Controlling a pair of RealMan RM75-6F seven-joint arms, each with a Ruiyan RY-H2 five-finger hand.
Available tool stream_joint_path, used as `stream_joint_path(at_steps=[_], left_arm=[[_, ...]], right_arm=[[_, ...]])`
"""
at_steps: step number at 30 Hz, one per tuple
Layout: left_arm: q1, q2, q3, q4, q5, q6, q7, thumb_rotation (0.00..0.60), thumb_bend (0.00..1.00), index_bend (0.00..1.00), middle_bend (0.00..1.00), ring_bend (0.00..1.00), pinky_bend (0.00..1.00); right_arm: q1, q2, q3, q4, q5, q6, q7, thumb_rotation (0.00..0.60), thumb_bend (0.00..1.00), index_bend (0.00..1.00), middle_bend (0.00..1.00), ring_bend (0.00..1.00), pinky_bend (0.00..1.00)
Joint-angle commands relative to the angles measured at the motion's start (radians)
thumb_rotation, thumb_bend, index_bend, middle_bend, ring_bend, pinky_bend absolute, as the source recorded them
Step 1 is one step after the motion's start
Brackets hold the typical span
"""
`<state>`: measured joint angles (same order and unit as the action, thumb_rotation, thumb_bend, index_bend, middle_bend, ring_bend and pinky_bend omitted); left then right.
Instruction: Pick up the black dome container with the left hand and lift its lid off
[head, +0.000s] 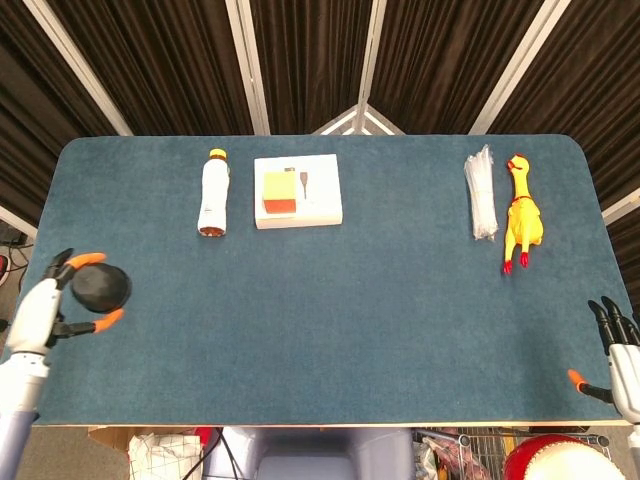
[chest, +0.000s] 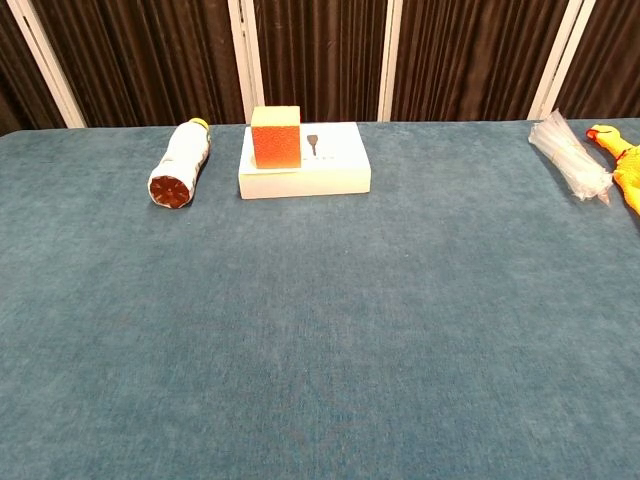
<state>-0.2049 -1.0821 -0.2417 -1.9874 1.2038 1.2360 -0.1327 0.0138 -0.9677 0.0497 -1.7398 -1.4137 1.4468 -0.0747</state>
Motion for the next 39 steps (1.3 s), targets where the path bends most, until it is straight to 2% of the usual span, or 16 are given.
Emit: stream_joint_path(at_steps=[1, 3, 6, 9, 12, 15, 16, 19, 20, 23, 26, 29, 33, 36, 37, 39], left_arm=[[-0.128, -0.184, -0.01, -0.013, -0.085, -0.064, 0.176, 0.6, 0.5, 0.25, 0.48, 0.0, 0.0], [-0.183, -0.267, -0.02, -0.02, -0.124, -0.081, 0.246, 0.6, 0.5, 0.25, 0.48, 0.0, 0.0], [-0.256, -0.385, -0.014, -0.04, -0.17, -0.039, 0.441, 0.6, 0.5, 0.24, 0.47, 0.0, 0.0], [-0.256, -0.408, -0.004, -0.086, -0.179, 0.038, 0.542, 0.6, 0.5, 0.24, 0.47, 0.0, 0.0], [-0.201, -0.343, -0.001, -0.161, -0.167, 0.119, 0.533, 0.6, 0.49, 0.24, 0.47, 0.0, 0.0], [-0.086, -0.15, 0.017, -0.238, -0.092, 0.197, 0.417, 0.6, 0.49, 0.23, 0.47, 0.0, 0.0], [-0.037, -0.061, 0.025, -0.248, -0.061, 0.213, 0.335, 0.6, 0.49, 0.23, 0.47, 0.0, 0.0], [0.062, 0.141, 0.046, -0.218, -0.011, 0.21, 0.109, 0.6, 0.49, 0.23, 0.47, 0.0, 0.0], [0.097, 0.209, 0.052, -0.176, 0.003, 0.209, 0.014, 0.6, 0.49, 0.23, 0.47, 0.0, 0.0], [0.137, 0.28, 0.058, -0.084, -0.002, 0.193, -0.137, 0.6, 0.49, 0.23, 0.47, 0.0, 0.0], [0.124, 0.295, 0.055, 0.009, 0.003, 0.102, -0.304, 0.6, 0.49, 0.23, 0.47, 0.0, 0.0], [0.066, 0.25, 0.058, 0.009, 0.055, 0.027, -0.295, 0.6, 0.49, 0.23, 0.47, 0.0, 0.0], [-0.06, 0.1, 0.053, -0.081, 0.047, -0.063, -0.067, 0.6, 0.49, 0.23, 0.47, 0.0, 0.0], [-0.168, -0.105, 0.048, -0.125, -0.032, -0.092, 0.173, 0.6, 0.49, 0.23, 0.47, 0.0, 0.0], [-0.207, -0.206, 0.046, -0.125, -0.084, -0.078, 0.282, 0.6, 0.49, 0.23, 0.47, 0.0, 0.0], [-0.247, -0.315, 0.043, -0.129, -0.156, -0.044, 0.406, 0.6, 0.49, 0.23, 0.47, 0.0, 0.0]], right_arm=[[0.0, 0.002, 0.0, 0.003, 0.003, -0.003, 0.002, 0.6, 0.21, 0.0, 0.0, 0.16, 0.08], [0.001, 0.001, 0.001, 0.009, 0.009, -0.006, 0.001, 0.6, 0.21, 0.0, 0.0, 0.16, 0.08], [0.003, -0.001, 0.003, 0.019, 0.022, -0.015, 0.005, 0.6, 0.21, 0.0, 0.0, 0.16, 0.08], [0.004, -0.001, 0.005, 0.024, 0.028, -0.02, 0.011, 0.6, 0.21, 0.0, 0.0, 0.16, 0.08], [0.007, -0.002, 0.004, 0.023, 0.024, -0.022, 0.009, 0.6, 0.21, 0.0, 0.0, 0.16, 0.08], [0.01, -0.005, -0.003, 0.012, 0.008, -0.025, 0.001, 0.6, 0.21, 0.0, 0.0, 0.16, 0.08], [0.012, -0.006, -0.006, 0.007, 0.003, -0.028, -0.005, 0.6, 0.21, 0.0, 0.0, 0.16, 0.08], [0.016, -0.011, -0.01, 0.0, -0.001, -0.035, -0.022, 0.6, 0.21, 0.0, 0.0, 0.16, 0.08], [0.016, -0.014, -0.012, -0.005, -0.002, -0.035, -0.029, 0.6, 0.21, 0.0, 0.0, 0.16, 0.08], [0.017, -0.017, -0.012, -0.009, 0.0, -0.035, -0.038, 0.6, 0.21, 0.0, 0.0, 0.16, 0.08], [0.018, -0.022, -0.013, -0.01, 0.007, -0.041, -0.049, 0.6, 0.21, 0.0, 0.0, 0.16, 0.08], [0.019, -0.022, -0.016, -0.012, 0.013, -0.047, -0.056, 0.6, 0.21, 0.0, 0.0, 0.16, 0.08], [0.021, -0.022, -0.013, -0.009, 0.019, -0.051, -0.052, 0.6, 0.21, 0.0, 0.0, 0.16, 0.08], [0.024, -0.024, -0.011, 0.004, 0.03, -0.059, -0.047, 0.6, 0.21, 0.0, 0.0, 0.16, 0.08], [0.025, -0.026, -0.011, 0.011, 0.035, -0.065, -0.044, 0.6, 0.21, 0.0, 0.0, 0.16, 0.08], [0.028, -0.029, -0.011, 0.02, 0.04, -0.073, -0.043, 0.6, 0.21, 0.0, 0.0, 0.16, 0.08]])
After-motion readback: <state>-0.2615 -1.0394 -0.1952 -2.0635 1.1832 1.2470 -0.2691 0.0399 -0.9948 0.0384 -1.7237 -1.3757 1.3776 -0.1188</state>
